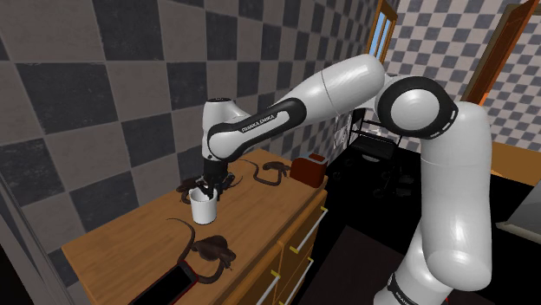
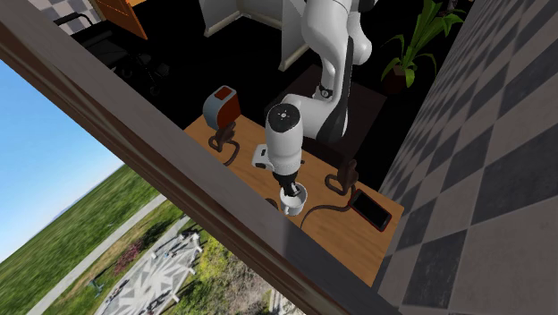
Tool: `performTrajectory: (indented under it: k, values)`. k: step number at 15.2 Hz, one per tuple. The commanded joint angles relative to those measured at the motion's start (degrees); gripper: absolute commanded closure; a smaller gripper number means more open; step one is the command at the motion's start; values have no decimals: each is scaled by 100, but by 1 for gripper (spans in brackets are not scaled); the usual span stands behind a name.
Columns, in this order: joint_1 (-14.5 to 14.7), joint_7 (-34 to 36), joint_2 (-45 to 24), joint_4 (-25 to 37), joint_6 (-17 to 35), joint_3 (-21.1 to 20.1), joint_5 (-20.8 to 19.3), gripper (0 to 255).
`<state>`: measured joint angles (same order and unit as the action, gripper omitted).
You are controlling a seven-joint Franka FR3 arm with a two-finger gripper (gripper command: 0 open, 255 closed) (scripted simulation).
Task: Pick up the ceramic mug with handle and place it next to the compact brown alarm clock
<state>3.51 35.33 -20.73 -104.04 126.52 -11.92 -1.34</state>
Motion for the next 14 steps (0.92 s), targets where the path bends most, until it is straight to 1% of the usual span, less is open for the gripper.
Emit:
performTrajectory:
  k: [1, 7, 14]
  values:
    - [0, 0, 0, 0, 0, 0, 0, 255]
    - [0, 0, 0, 0, 1, 0, 0, 255]
    - [-17, -15, 231, 233, -459, -22, 51, 255]
